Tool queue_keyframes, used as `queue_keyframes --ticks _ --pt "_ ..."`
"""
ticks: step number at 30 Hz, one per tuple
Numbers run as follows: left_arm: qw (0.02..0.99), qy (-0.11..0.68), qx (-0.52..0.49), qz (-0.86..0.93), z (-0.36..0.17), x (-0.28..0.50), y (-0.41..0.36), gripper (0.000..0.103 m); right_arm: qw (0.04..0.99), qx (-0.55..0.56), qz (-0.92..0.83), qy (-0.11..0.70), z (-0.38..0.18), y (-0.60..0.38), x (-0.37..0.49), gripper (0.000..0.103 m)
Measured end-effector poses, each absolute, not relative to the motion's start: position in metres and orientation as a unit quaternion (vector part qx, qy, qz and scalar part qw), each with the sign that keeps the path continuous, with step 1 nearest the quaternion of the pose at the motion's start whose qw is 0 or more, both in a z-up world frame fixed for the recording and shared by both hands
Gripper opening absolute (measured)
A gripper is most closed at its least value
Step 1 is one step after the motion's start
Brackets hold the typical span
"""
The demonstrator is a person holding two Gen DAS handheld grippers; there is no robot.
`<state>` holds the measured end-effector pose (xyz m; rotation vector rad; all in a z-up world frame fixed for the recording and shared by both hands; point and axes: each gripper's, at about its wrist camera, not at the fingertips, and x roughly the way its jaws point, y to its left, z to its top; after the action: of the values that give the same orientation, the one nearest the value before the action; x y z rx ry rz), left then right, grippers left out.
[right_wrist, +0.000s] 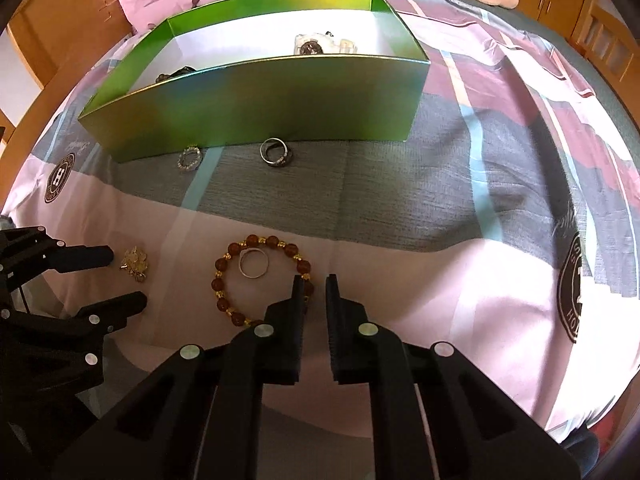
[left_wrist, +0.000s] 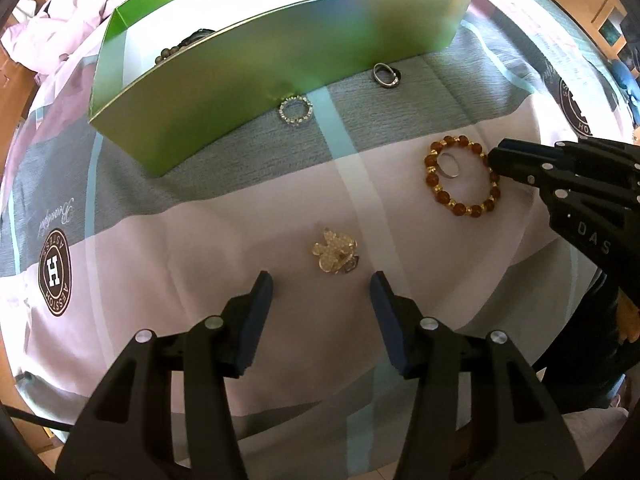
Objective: Organize jewelry
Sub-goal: 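Grasp the gold flower brooch with the left tool while the right tool grasps the red bead bracelet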
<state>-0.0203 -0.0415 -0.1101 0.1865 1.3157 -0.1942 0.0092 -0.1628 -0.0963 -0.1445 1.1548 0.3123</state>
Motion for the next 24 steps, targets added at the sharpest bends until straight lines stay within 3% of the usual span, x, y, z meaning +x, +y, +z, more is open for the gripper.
queue_keyframes --ticks 4,6,8,16,20,24 --pt "0.784 0.608 0.085 -0.088 -0.11 -0.021 -0.044 0.046 0.821 -0.065 0.149 0.548 -0.099 -0.161 0.007 0.023" --pt "0.785 0.608 0.081 -0.086 -0.108 -0.021 -0.043 0.035 0.822 -0.067 0.15 0.545 -0.1 -0.158 0.007 0.026" --pt "0.787 0.606 0.078 -0.085 -0.107 -0.021 -0.038 0.031 0.823 -0.063 0.153 0.544 -0.101 -0.156 0.007 0.031" --pt "0.79 0.604 0.07 -0.078 -0.103 -0.022 -0.034 0.02 0.83 -0.089 0.147 0.531 -0.104 -0.144 0.008 0.032" --pt "0.79 0.605 0.068 -0.072 -0.105 -0.021 -0.028 0.018 0.831 -0.093 0.156 0.526 -0.104 -0.142 0.005 0.016" --pt "0.792 0.604 0.065 -0.068 -0.104 -0.021 -0.025 0.014 0.831 -0.093 0.157 0.525 -0.102 -0.142 0.004 0.013"
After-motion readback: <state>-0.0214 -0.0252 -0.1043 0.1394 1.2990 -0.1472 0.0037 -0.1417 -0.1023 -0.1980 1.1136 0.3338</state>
